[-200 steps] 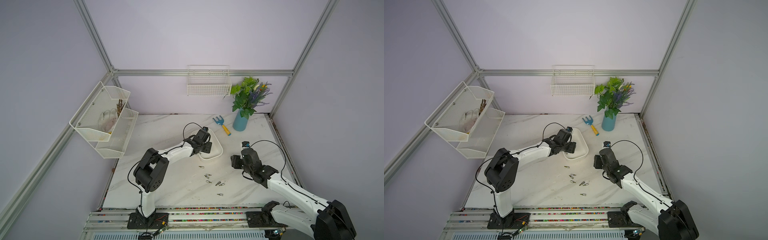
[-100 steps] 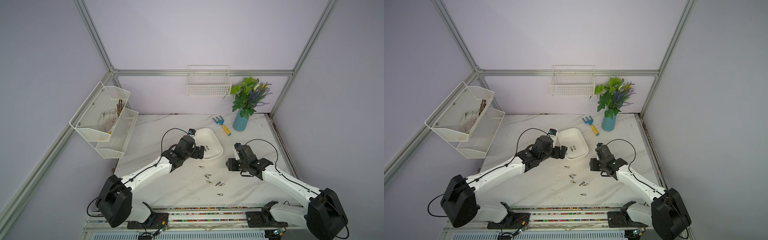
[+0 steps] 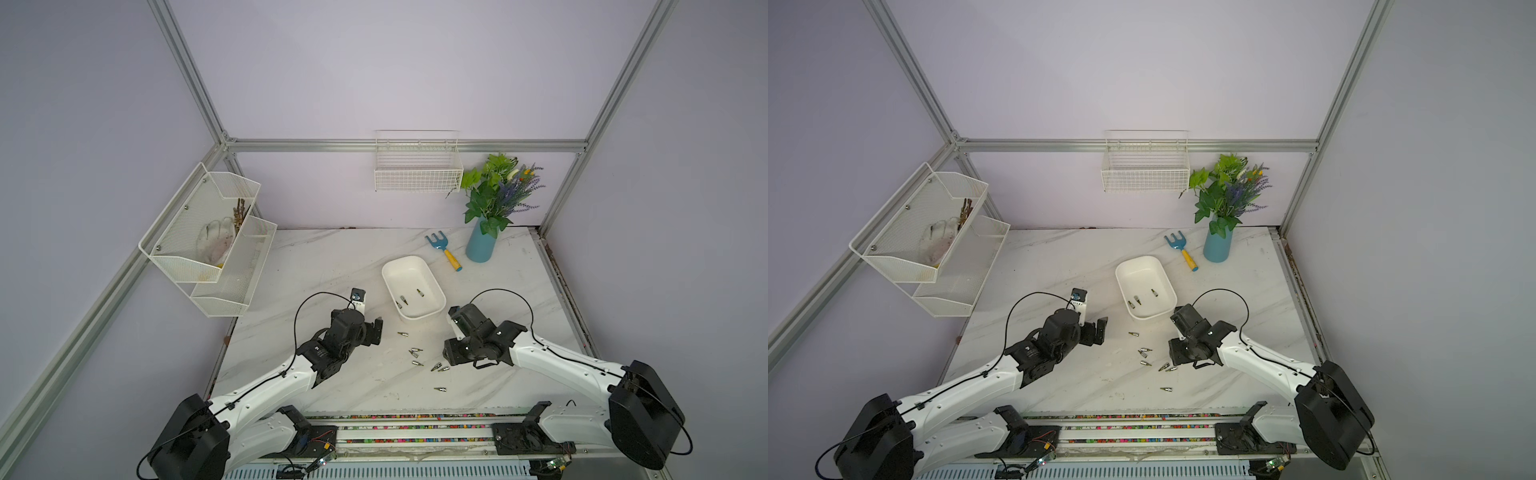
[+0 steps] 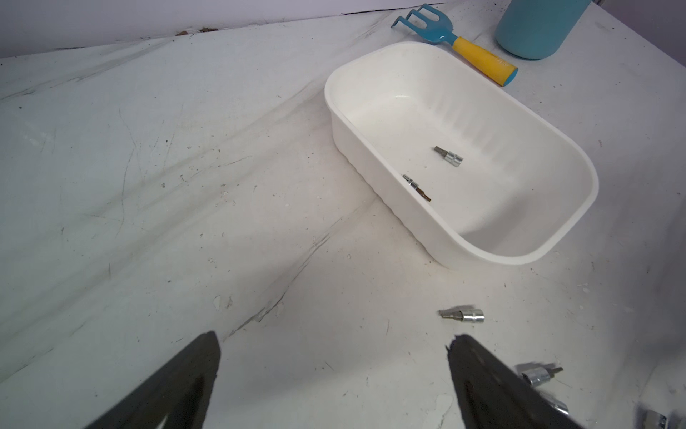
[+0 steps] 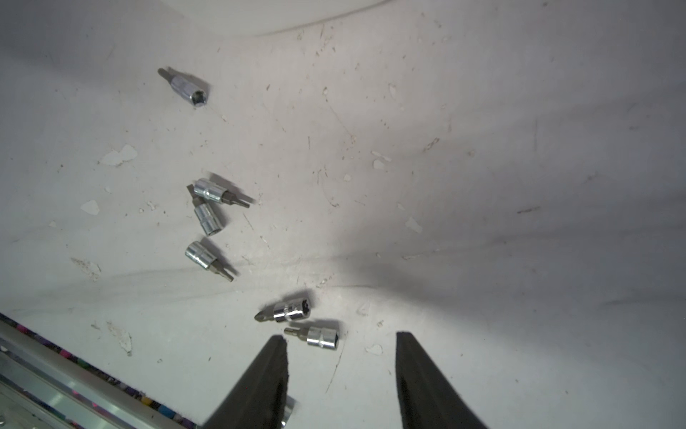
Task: Put the bit on the desktop into the storage box
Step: Pick up the screwdriver bit from the center of the board.
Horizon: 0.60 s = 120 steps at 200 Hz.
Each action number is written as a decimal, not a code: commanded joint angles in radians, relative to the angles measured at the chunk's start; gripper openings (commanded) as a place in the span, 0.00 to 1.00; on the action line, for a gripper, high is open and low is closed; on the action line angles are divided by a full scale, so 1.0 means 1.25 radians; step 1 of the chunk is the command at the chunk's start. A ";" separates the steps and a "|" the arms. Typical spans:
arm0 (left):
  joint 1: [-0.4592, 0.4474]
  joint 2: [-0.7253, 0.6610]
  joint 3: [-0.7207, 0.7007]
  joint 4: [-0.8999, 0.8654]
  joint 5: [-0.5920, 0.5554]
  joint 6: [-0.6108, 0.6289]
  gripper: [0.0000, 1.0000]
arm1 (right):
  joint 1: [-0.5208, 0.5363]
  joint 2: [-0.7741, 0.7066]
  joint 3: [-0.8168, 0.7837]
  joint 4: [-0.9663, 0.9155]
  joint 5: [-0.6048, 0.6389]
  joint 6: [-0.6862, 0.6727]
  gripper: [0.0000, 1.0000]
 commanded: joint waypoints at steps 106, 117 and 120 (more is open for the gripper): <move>0.005 -0.003 0.020 0.058 -0.038 0.013 1.00 | 0.227 0.043 0.016 -0.101 0.029 0.083 0.47; 0.005 0.000 0.020 0.058 -0.038 0.012 1.00 | 0.237 0.061 0.023 -0.101 0.034 0.078 0.46; 0.005 0.002 0.021 0.058 -0.036 0.012 1.00 | 0.239 0.065 0.025 -0.103 0.036 0.076 0.46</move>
